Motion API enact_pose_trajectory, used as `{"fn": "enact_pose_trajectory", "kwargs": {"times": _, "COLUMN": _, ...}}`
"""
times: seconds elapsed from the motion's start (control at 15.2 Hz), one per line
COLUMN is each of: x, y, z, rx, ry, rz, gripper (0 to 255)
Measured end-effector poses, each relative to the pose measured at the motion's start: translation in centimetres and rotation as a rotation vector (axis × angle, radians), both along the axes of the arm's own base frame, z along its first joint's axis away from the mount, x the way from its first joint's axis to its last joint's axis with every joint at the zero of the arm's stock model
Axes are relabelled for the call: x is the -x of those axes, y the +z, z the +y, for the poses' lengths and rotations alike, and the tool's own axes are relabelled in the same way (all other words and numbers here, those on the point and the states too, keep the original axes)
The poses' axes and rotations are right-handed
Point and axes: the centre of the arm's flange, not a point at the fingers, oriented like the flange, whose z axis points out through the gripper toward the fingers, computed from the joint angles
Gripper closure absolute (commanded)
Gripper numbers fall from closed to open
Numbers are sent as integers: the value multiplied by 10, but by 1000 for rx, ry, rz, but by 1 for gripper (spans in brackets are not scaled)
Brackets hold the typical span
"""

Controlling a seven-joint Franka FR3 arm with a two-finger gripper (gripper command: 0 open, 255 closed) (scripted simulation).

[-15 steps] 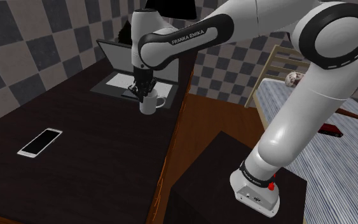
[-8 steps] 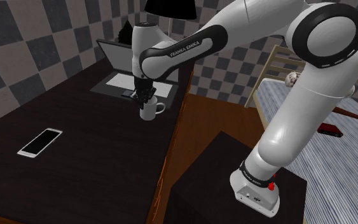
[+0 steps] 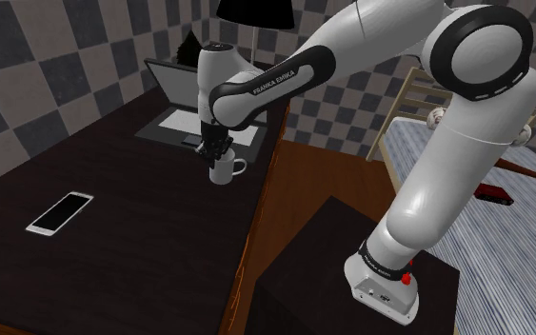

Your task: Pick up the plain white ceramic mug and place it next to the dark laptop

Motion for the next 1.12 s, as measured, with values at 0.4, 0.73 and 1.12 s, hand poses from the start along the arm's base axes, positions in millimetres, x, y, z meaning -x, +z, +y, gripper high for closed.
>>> {"fn": "enact_pose_trajectory", "kwargs": {"times": 0.4, "x": 0, "y": 0, "z": 0, "rx": 0, "ry": 0, "rz": 0, "gripper": 0}}
{"fn": "enact_pose_trajectory", "kwargs": {"times": 0.73, "x": 2, "y": 27, "z": 2, "rx": 0, "ry": 0, "rz": -1, "gripper": 0}}
{"fn": "enact_pose_trajectory", "kwargs": {"times": 1.12, "x": 3, "y": 49, "z": 1, "rx": 0, "ry": 0, "rz": 0, "gripper": 0}}
